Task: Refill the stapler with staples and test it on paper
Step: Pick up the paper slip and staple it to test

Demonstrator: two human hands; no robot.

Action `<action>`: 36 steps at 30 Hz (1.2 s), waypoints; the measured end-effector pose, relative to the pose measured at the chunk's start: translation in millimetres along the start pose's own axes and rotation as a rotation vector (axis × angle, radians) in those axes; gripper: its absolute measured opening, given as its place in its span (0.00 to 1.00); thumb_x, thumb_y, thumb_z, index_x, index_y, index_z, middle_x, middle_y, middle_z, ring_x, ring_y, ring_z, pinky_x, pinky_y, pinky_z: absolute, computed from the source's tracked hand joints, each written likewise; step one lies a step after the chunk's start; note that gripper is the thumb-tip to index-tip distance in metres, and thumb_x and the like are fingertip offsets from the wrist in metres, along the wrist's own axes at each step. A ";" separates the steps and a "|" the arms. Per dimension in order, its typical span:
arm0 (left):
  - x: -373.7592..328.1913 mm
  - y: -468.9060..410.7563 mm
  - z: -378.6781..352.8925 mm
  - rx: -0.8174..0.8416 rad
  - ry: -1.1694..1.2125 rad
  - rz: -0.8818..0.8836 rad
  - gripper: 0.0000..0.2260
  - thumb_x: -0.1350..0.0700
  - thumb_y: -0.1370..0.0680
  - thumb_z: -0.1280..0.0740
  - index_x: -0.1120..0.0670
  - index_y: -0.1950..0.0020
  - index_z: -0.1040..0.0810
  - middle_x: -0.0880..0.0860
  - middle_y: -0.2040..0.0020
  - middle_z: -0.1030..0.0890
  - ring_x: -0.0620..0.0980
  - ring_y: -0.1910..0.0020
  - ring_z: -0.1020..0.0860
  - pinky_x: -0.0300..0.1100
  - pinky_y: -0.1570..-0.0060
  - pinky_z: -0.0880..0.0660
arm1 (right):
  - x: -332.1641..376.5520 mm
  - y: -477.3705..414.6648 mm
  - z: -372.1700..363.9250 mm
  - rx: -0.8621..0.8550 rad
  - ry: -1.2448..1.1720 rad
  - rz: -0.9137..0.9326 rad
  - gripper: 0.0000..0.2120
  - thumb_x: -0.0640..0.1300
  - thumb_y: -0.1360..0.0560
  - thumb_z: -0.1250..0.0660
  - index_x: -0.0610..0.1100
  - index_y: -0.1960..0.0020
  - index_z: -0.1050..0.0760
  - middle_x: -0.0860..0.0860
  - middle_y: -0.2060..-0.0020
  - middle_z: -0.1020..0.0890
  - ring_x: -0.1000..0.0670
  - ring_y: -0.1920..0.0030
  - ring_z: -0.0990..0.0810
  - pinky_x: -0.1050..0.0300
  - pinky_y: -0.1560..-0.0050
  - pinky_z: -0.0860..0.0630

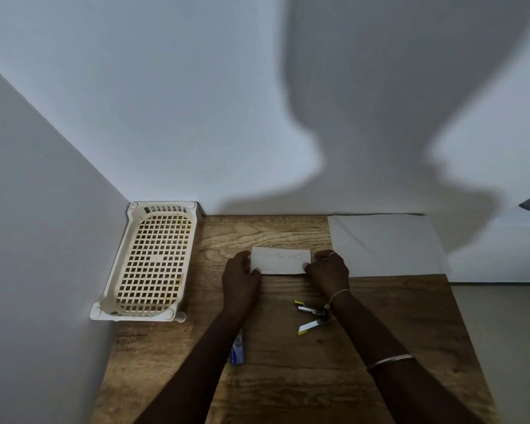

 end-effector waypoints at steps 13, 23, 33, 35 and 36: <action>-11.0 66.1 -9.1 0.082 0.662 0.413 0.32 0.47 0.28 0.21 0.50 0.28 0.32 0.52 0.40 0.18 0.50 0.43 0.18 0.48 0.45 0.19 | 14.0 36.6 49.6 0.074 -0.376 0.065 0.14 0.38 0.28 0.24 0.42 0.44 0.20 0.44 0.57 0.14 0.48 0.62 0.16 0.48 0.51 0.16; -81.2 93.2 -2.6 0.188 1.154 0.354 0.09 0.60 0.21 0.28 0.62 0.43 0.19 0.60 0.50 0.12 0.55 0.50 0.13 0.45 0.49 0.15 | 36.0 67.8 84.7 0.194 -0.607 0.235 0.13 0.37 0.28 0.23 0.41 0.46 0.20 0.47 0.64 0.14 0.52 0.65 0.17 0.59 0.63 0.20; -85.3 98.0 19.2 0.081 1.181 0.281 0.05 0.62 0.23 0.26 0.62 0.50 0.16 0.58 0.56 0.12 0.53 0.54 0.12 0.41 0.55 0.16 | -2.7 70.4 68.3 0.104 0.250 0.532 0.18 0.46 0.27 0.25 0.51 0.39 0.21 0.51 0.42 0.18 0.52 0.43 0.20 0.59 0.44 0.24; -85.3 98.4 21.5 0.073 1.190 0.280 0.05 0.62 0.23 0.26 0.63 0.50 0.16 0.58 0.56 0.13 0.53 0.54 0.13 0.41 0.55 0.16 | -24.8 75.5 45.1 0.252 0.562 0.584 0.32 0.56 0.31 0.23 0.52 0.30 0.26 0.51 0.33 0.25 0.50 0.33 0.27 0.55 0.35 0.28; -84.7 98.8 22.3 0.069 1.198 0.280 0.05 0.62 0.23 0.26 0.63 0.50 0.16 0.58 0.56 0.13 0.53 0.53 0.13 0.41 0.55 0.16 | -34.4 77.3 33.8 0.299 0.683 0.613 0.38 0.60 0.34 0.23 0.52 0.27 0.29 0.51 0.30 0.28 0.49 0.31 0.30 0.53 0.33 0.29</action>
Point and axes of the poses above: each hand's wrist, its own y-axis away from the middle knuckle, its own z-axis out of the back of the hand, x = y × z, the point moved 5 cm from there along -y, towards the middle knuckle
